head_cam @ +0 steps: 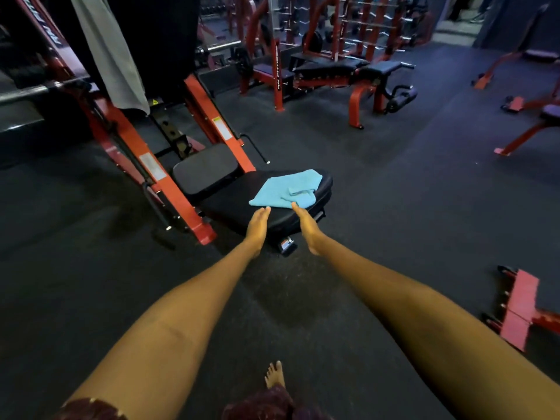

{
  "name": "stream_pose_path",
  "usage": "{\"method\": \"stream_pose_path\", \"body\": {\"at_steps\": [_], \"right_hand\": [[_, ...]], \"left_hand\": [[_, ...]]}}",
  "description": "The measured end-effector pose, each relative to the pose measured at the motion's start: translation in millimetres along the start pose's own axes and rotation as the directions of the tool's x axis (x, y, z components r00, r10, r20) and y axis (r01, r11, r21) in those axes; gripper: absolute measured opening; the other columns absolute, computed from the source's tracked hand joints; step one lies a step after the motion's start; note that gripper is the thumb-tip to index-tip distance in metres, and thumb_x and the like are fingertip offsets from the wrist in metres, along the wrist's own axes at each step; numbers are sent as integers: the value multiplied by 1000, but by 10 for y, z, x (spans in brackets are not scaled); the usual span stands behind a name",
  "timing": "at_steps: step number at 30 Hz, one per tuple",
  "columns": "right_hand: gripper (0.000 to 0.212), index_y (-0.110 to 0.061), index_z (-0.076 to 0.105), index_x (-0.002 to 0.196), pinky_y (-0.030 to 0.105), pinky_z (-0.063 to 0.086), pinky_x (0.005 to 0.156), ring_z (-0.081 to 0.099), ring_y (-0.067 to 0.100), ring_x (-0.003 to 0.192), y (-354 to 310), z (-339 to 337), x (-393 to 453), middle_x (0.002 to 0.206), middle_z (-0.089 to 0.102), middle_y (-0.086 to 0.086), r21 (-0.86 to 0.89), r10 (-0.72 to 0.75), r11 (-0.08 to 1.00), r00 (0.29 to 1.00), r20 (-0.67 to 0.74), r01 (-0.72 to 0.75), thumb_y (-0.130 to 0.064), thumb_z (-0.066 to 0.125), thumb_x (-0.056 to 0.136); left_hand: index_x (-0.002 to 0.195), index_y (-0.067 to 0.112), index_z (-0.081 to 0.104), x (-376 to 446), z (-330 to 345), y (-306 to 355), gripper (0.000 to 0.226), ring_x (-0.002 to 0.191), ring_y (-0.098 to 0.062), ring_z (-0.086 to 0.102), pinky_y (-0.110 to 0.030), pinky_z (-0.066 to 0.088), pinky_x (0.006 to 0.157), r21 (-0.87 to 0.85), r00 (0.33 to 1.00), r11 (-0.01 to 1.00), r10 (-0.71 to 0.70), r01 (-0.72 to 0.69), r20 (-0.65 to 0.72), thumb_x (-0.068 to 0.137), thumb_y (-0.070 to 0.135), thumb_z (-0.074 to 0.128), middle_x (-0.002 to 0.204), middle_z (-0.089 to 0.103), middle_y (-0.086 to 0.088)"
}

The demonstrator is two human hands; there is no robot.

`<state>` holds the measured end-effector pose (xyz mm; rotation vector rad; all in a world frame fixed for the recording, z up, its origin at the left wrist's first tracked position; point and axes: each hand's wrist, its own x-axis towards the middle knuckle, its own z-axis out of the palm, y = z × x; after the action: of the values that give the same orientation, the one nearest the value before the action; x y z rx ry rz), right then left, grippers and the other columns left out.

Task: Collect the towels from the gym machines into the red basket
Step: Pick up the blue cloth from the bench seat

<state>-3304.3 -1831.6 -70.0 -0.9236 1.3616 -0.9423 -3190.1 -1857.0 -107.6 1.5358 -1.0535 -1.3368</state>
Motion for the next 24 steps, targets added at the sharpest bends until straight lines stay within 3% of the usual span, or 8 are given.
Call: {"method": "stream_pose_path", "body": {"at_steps": [5, 9, 13, 18, 21, 24], "right_hand": [[47, -12, 39, 142, 25, 30, 103, 38, 20, 135, -134, -71, 832, 148, 40, 3, 24, 57, 998, 998, -10, -57, -34, 37, 101], [47, -12, 35, 144, 28, 27, 106, 31, 20, 139, -186, -210, 1409, 151, 35, 3, 22, 99, 995, 994, -36, -98, -32, 35, 102], [49, -13, 36, 143, 33, 30, 109, 36, 23, 136, -165, -324, 2026, 149, 37, 3, -8, 193, 981, 980, -51, -193, -37, 36, 100], [45, -14, 39, 142, 24, 33, 97, 43, 17, 124, -180, -499, 2953, 128, 46, -4, -3, 262, 965, 965, 18, -262, -34, 35, 102], [44, -8, 43, 138, 31, 34, 110, 46, 23, 128, -106, -563, 3519, 140, 48, 6, -92, 278, 957, 960, 19, -275, -31, 38, 101], [47, -3, 41, 140, 32, 28, 113, 40, 26, 135, -8, -611, 3999, 146, 42, 11, -231, 337, 918, 941, 24, -323, -29, 40, 101]], "left_hand": [[136, 6, 45, 889, 143, 105, 41, 131, -22, 44, -22, 30, 98, 53, 999, 998, -24, 23, 34, 101, 27, 38, 141, 47, -12], [136, 8, 45, 1428, 308, 94, 42, 132, -21, 43, -26, 31, 104, 85, 994, 992, -97, 93, 47, 101, 29, 39, 141, 47, -11], [137, 10, 44, 1945, 460, 49, 43, 132, -19, 41, -29, 31, 106, 84, 985, 983, -168, 164, 43, 100, 31, 39, 143, 45, -8], [141, 8, 40, 2725, 642, 14, 46, 135, -21, 39, -31, 29, 111, 79, 970, 968, -242, 240, 23, 100, 29, 41, 147, 41, -7], [139, 6, 42, 3185, 736, -32, 44, 134, -22, 39, -26, 30, 103, 99, 953, 949, -302, 300, 6, 101, 28, 40, 146, 42, -8], [138, 5, 42, 3586, 857, -74, 45, 134, -23, 39, -28, 31, 104, 164, 918, 906, -397, 391, 0, 100, 29, 42, 146, 42, -9]]}}
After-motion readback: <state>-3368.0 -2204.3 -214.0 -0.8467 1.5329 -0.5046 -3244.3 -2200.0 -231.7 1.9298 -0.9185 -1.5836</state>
